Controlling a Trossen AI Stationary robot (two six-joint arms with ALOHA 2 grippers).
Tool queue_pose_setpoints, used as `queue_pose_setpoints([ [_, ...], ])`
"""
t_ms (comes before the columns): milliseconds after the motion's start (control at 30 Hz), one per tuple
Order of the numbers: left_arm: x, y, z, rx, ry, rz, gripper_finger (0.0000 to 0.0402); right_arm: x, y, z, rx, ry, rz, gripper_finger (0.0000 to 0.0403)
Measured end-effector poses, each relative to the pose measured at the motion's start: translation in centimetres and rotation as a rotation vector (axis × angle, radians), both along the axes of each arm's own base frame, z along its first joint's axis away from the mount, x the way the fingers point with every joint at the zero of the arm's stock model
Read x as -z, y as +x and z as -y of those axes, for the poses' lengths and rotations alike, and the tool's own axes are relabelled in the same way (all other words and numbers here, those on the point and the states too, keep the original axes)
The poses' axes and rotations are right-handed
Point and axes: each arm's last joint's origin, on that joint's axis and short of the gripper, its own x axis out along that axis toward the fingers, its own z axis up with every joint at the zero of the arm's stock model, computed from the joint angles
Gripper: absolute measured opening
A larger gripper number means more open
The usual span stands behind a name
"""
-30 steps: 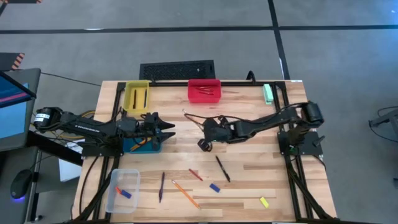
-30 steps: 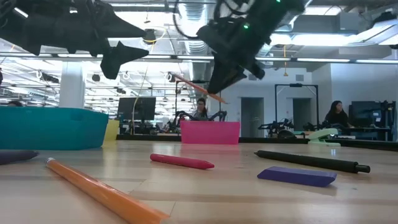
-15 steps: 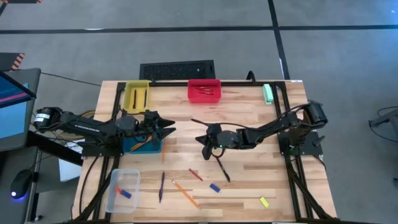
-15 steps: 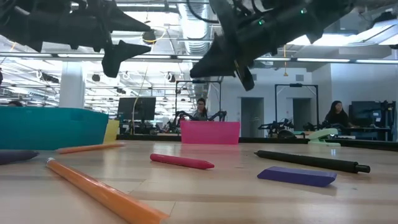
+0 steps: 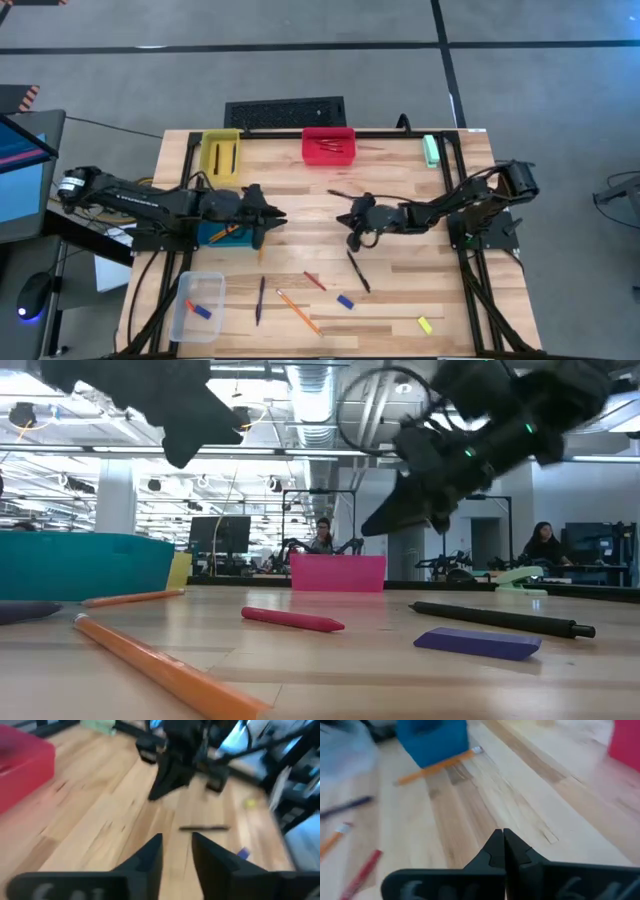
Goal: Sort crayons/erasers/pens/pencils in bins
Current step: Put the yellow pencil into the blue bin
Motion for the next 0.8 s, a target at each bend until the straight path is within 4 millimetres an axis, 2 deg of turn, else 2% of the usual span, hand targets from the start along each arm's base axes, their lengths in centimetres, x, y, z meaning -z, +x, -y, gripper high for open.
queue_pose_setpoints([
  [100, -0.3, 0.8, 0.0, -0.006, 0.043, -0.149, 0.0052, 0.8, -1.0, 1.1, -0.039, 0.053, 0.078, 0.0002],
  [233, -0.5, 2.1, -0.6, -0.057, 0.076, -0.364, 0.0013, 0.9, -1.1, 2.2, -0.083, 0.013, 0.040, 0.0002],
  [433, -0.9, 5.4, -3.3, -0.050, 0.118, -0.765, 0.0001, 1.0, -1.9, 3.6, -0.088, -0.051, -0.022, 0.0001],
  [600, 1.1, 8.1, -5.9, 0.008, 0.180, -1.145, 0.0001, 1.3, -2.6, 3.7, -0.096, -0.084, -0.003, 0.0002],
  [667, 1.6, 9.2, -7.0, 0.026, 0.216, -1.236, 0.0001, 1.2, -2.5, 3.8, -0.097, -0.094, 0.003, 0.0001],
  [800, 3.4, 10.7, -9.4, 0.045, 0.184, -1.342, 0.0001, 0.6, -2.4, 4.0, -0.101, -0.137, 0.044, 0.0002],
])
